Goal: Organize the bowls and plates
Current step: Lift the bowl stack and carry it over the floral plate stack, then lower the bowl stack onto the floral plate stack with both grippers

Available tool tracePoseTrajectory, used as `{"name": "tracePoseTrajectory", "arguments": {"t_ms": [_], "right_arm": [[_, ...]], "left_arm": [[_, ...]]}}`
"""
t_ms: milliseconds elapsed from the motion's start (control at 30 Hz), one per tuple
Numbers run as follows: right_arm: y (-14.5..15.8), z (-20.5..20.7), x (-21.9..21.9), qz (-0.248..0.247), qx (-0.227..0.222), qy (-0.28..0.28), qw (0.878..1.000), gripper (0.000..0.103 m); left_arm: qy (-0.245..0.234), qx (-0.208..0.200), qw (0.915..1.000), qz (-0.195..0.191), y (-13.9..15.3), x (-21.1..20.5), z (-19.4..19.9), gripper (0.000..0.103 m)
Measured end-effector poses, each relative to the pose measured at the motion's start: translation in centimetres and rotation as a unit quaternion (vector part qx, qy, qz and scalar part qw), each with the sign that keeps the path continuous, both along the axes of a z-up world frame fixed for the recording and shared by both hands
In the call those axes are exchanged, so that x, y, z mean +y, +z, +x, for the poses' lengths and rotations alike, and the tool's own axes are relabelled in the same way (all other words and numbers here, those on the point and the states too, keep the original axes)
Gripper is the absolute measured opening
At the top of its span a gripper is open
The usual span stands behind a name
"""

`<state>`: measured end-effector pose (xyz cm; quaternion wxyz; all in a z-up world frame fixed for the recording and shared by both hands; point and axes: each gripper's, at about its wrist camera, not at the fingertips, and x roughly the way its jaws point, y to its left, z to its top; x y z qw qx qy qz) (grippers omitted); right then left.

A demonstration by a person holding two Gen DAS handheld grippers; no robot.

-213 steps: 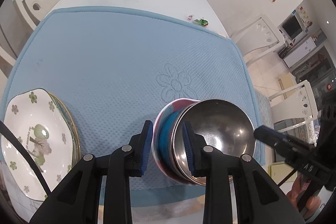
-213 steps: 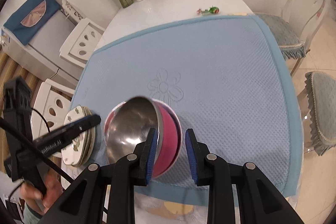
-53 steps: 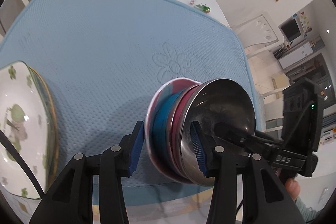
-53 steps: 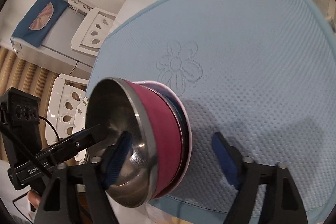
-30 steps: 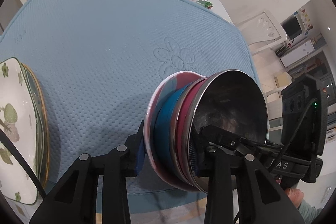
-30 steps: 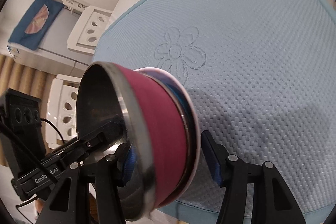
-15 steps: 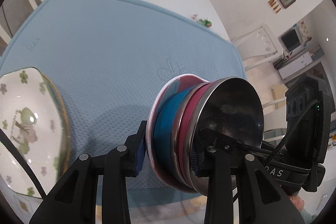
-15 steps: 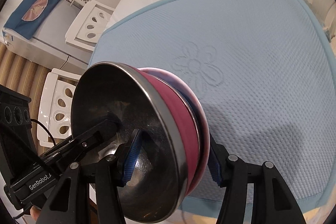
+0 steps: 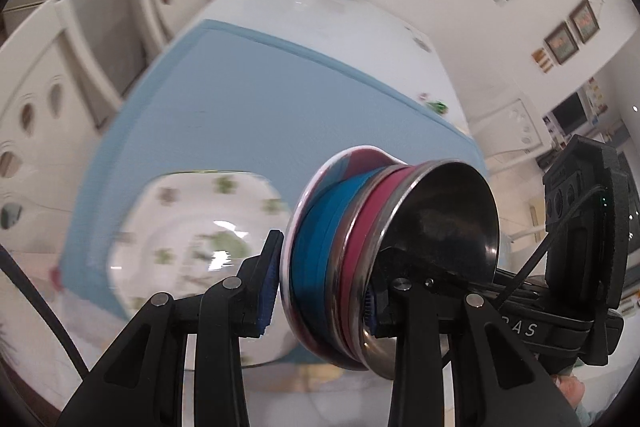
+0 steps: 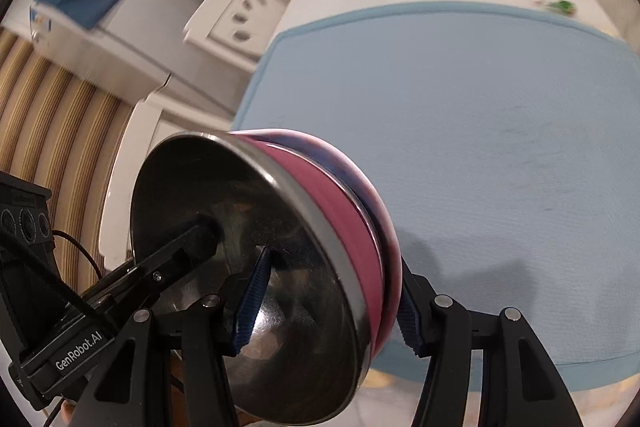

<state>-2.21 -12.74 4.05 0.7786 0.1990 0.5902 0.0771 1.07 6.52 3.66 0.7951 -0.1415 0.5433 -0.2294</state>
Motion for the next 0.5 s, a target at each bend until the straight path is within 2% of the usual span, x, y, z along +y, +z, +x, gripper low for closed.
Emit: {"name": "tracePoseTrajectory", "arguments": {"t_ms": [233, 500], "right_arm": [[-3.2, 1.5, 6.6, -0.001, 0.037, 0.021, 0.999, 0.056], [-5.8, 2.1, 8.3, -0.016, 0.071, 0.007, 0.997, 0.056]], "left_arm": [[0.021, 0.026, 0.9994, 0.005, -2.9, 5.5, 0.8, 0.031], [0.011, 0.054, 0.9985, -0.007, -5.8, 7.0, 1.8, 0.031]]}}
